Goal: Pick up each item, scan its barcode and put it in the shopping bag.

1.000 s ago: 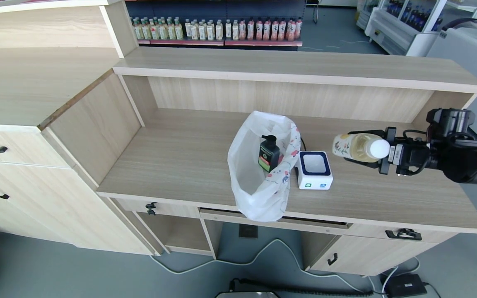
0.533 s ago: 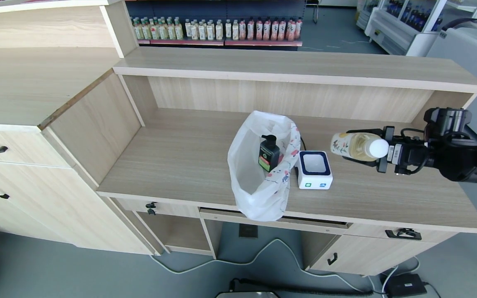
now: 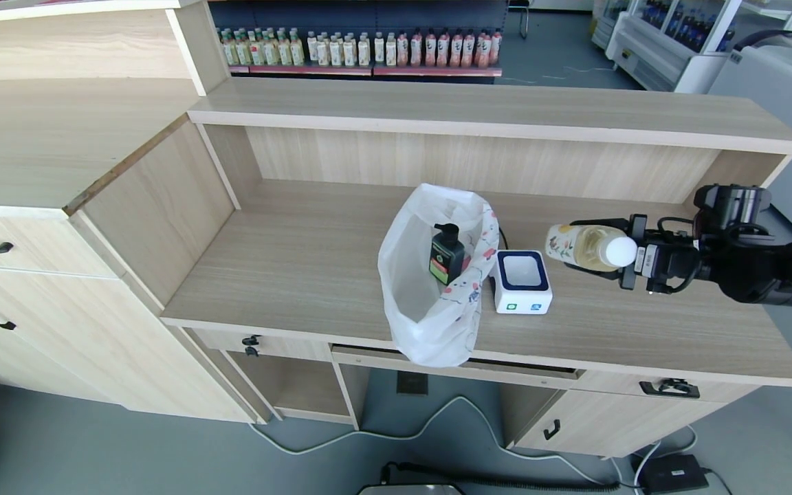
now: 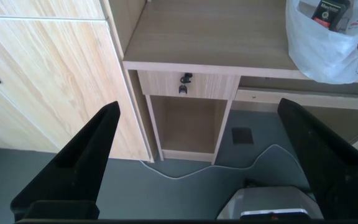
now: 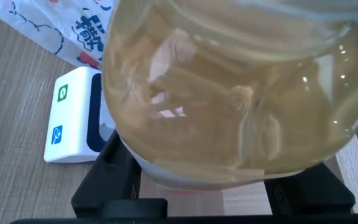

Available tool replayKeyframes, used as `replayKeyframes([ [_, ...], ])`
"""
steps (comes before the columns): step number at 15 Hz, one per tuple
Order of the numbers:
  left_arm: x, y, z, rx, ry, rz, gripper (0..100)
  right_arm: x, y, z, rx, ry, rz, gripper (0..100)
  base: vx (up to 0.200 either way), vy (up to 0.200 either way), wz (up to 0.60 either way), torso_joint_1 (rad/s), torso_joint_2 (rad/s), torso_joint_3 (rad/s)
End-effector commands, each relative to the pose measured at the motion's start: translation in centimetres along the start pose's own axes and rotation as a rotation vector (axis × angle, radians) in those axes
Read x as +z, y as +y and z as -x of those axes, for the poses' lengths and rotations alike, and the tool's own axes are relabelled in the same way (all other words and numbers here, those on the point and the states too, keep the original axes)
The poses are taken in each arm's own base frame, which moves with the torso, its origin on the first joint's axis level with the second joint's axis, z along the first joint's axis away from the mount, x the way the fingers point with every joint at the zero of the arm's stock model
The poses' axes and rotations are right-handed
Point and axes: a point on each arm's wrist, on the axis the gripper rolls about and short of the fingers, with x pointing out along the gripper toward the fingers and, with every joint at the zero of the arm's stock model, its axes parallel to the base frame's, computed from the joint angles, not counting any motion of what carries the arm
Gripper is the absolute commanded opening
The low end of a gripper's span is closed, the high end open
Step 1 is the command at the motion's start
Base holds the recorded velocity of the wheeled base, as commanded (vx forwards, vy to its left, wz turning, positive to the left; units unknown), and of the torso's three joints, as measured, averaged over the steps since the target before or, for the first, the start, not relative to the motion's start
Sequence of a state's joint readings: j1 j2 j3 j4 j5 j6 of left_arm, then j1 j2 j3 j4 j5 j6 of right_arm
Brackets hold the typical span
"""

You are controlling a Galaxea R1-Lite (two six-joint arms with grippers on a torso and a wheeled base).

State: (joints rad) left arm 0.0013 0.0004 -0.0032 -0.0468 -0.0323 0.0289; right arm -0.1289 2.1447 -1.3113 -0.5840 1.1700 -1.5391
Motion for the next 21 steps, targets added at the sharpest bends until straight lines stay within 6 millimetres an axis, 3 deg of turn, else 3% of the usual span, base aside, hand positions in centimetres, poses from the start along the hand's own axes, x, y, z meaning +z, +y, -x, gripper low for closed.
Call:
replayKeyframes([
  [1, 0.0, 0.0, 0.0, 0.0, -0.001, 0.0, 100, -0.3, 0.2, -0.6, 0.002, -0.009, 0.003, 0, 0.0, 0.0, 0.0, 0.0, 0.0, 0.0],
  [5, 0.0, 0.0, 0.0, 0.0, -0.001, 0.0, 100, -0.9, 0.2, -1.9, -0.011, -0.031, 0.048, 0, 0.0, 0.0, 0.0, 0.0, 0.0, 0.0],
  [21, 0.0, 0.0, 0.0, 0.0, -0.001, 0.0, 100, -1.9, 1.6, -3.4, -0.003, -0.051, 0.046, 0, 0.0, 0.0, 0.0, 0.0, 0.0, 0.0],
])
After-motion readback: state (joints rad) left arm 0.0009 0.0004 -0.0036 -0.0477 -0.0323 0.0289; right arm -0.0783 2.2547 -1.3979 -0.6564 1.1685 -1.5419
